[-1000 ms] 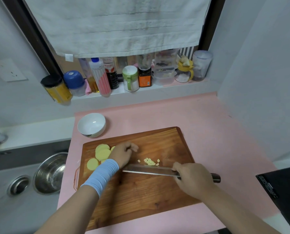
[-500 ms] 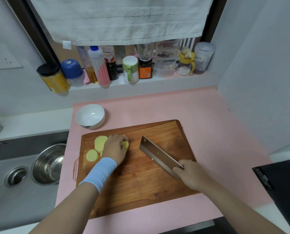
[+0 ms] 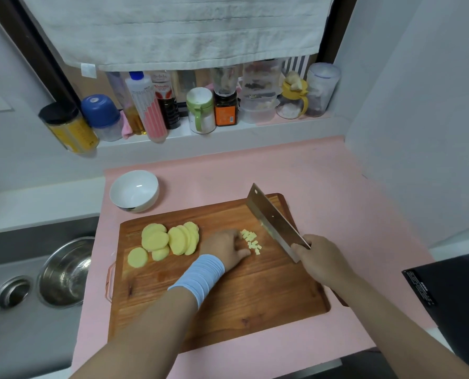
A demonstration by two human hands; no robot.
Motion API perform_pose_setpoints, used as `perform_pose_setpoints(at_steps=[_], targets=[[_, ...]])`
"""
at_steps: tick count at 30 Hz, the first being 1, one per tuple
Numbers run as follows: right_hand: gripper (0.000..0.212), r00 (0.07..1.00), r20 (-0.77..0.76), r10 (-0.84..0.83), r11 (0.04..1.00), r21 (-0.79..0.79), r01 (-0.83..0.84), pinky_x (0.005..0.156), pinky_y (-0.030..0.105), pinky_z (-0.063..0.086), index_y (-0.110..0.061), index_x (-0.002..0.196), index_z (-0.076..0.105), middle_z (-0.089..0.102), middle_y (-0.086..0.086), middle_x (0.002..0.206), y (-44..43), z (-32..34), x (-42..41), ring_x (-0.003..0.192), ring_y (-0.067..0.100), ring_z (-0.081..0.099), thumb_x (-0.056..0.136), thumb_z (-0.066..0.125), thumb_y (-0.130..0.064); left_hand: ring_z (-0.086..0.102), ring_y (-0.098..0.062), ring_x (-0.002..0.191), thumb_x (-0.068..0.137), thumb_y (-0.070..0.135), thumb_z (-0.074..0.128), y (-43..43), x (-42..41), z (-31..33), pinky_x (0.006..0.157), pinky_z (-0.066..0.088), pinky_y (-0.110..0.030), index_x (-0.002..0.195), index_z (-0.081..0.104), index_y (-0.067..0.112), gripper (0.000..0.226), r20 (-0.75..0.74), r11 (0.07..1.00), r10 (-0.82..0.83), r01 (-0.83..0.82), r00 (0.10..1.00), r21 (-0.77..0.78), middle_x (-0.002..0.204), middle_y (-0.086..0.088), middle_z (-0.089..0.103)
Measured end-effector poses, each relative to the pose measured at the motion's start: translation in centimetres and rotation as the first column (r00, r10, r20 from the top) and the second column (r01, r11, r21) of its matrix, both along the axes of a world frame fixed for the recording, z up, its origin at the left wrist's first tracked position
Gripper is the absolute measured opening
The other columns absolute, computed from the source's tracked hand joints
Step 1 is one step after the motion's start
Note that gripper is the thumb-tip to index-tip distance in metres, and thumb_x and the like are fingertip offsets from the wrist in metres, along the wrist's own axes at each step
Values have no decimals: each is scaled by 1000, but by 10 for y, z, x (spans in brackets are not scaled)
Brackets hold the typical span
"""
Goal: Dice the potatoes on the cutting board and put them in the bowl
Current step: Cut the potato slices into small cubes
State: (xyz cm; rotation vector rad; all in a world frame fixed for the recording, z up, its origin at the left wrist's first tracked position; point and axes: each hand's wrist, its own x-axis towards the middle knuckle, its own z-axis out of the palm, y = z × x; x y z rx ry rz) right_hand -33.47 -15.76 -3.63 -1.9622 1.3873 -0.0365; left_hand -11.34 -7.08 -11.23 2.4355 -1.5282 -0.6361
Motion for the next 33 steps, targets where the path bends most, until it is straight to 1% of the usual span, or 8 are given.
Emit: perform_pose_setpoints(at_steps=[4,10,13,17,20,23,29,33], targets=[[26,999,16,-46,998,42,45,57,30,43,-23,74,62,67,-3,72,-8,2,-5,69,18,64,97,55,-32,57,-16,103,69,65,75,-25,-15,-4,84,49,-33,116,51,29,64,27,999,-28,27,999,36,109,11,60],[26,999,19,-48,993,106,45,60,30,47,-21,75,67,69,-5,73,-17,-8,-9,70,16,65,96,57,-33,58,-15,87,81,54,72,-47,0,-4,75,46,-32,101,51,28,38,-71,993,113,-116,991,-32,94,11,62],[26,998,36,-49,988,146,44,56,28,43,-20,75,67,67,-5,69,-22,-10,-10,64,15,64,96,58,-33,55,-14,85,88,43,67,-43,2,-1,73,45,-31,91,55,28,19,-92,937,130,-153,987,-313,88,11,60],[23,998,51,-40,974,224,27,46,27,41,-18,81,68,59,-1,62,-27,-7,-6,52,20,56,95,58,-34,55,-15,100,89,23,70,-40,-11,-7,85,45,-27,99,70,21,10,24,812,-170,154,985,-563,102,6,64],[21,998,47,-36,972,233,24,41,26,40,-19,83,66,55,1,61,-30,-2,-1,49,23,52,96,57,-32,56,-13,101,90,20,68,-38,-18,-15,82,50,-28,99,72,20,10,63,838,-250,248,966,-486,104,7,67],[21,999,39,-29,978,209,21,40,23,37,-19,79,62,53,0,58,-35,4,1,44,22,48,95,56,-30,56,-11,104,91,17,64,-32,-7,-20,91,48,-28,102,73,20,14,45,874,-197,196,979,-445,108,8,68],[20,999,51,2,980,200,-12,40,23,39,-18,82,63,52,1,59,-33,12,12,44,20,47,96,54,-30,43,-8,123,92,9,58,-30,-4,-5,104,18,-3,129,62,17,39,19,874,-191,179,981,-451,129,5,58],[21,999,46,-3,985,170,-4,38,24,39,-15,85,64,53,0,59,-30,15,18,46,22,50,96,54,-29,44,-14,127,94,19,53,-27,0,-9,105,30,-26,133,59,25,40,176,901,-291,332,940,-278,133,9,57]])
